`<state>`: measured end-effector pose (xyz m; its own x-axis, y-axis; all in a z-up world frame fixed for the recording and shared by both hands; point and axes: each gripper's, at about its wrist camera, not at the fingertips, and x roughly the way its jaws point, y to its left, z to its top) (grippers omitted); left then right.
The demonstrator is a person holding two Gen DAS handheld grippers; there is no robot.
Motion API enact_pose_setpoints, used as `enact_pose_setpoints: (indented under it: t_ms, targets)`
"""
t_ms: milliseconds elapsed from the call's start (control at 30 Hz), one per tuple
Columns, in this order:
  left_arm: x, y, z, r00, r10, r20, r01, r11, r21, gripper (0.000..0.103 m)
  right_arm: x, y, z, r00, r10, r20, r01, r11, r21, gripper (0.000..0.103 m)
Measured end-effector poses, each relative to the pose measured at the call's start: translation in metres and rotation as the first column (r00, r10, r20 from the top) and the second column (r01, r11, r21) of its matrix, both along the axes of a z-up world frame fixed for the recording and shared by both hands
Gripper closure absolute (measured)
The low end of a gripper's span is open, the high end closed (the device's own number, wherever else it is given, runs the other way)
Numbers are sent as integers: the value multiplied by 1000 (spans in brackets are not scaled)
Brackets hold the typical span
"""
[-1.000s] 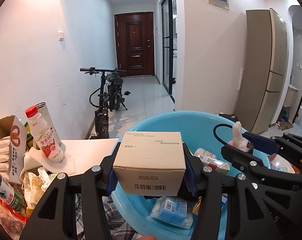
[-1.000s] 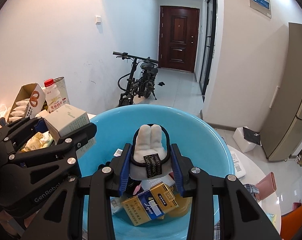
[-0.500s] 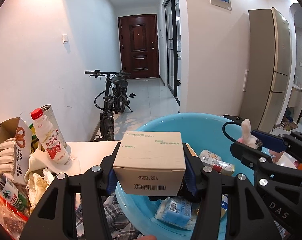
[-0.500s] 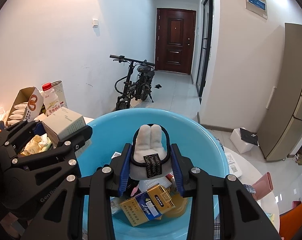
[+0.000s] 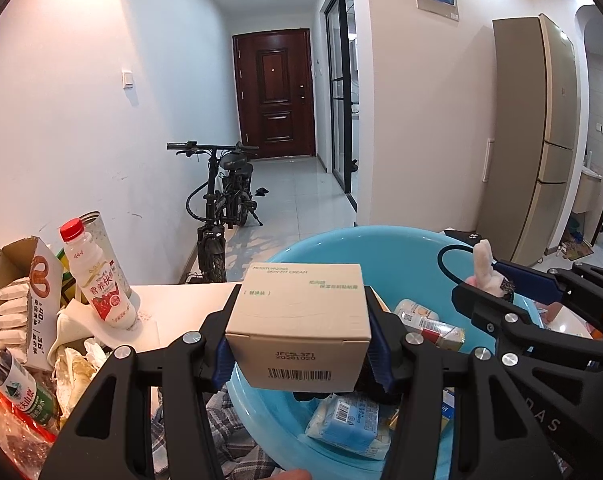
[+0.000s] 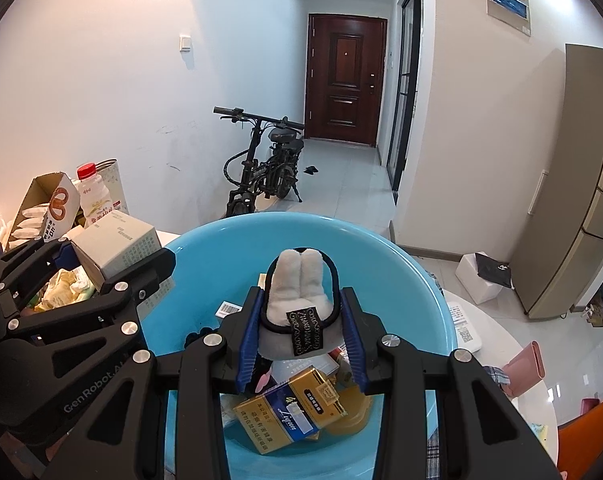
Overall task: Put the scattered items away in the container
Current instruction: 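Carry the hair tie over the basin and release it with the right gripper while the left lifts the box, then lower the white box into the basin and open the left gripper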
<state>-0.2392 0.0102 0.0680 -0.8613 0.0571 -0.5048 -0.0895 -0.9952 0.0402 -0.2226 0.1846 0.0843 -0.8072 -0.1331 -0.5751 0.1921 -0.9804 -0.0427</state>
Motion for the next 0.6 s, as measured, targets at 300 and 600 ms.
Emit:
enact_pose_setpoints:
  t_ms: [300, 600]
  targets:
    - [-1, -1, -1, 1000, 5, 9, -5, 1000, 3, 51, 0, 1, 1, 1000, -12, -1, 12, 1000, -3, 51]
    - [-2, -5, 0, 1000, 15, 15, -15, 1000, 20, 50, 2, 11, 6, 994, -108, -22, 108, 994, 4, 0]
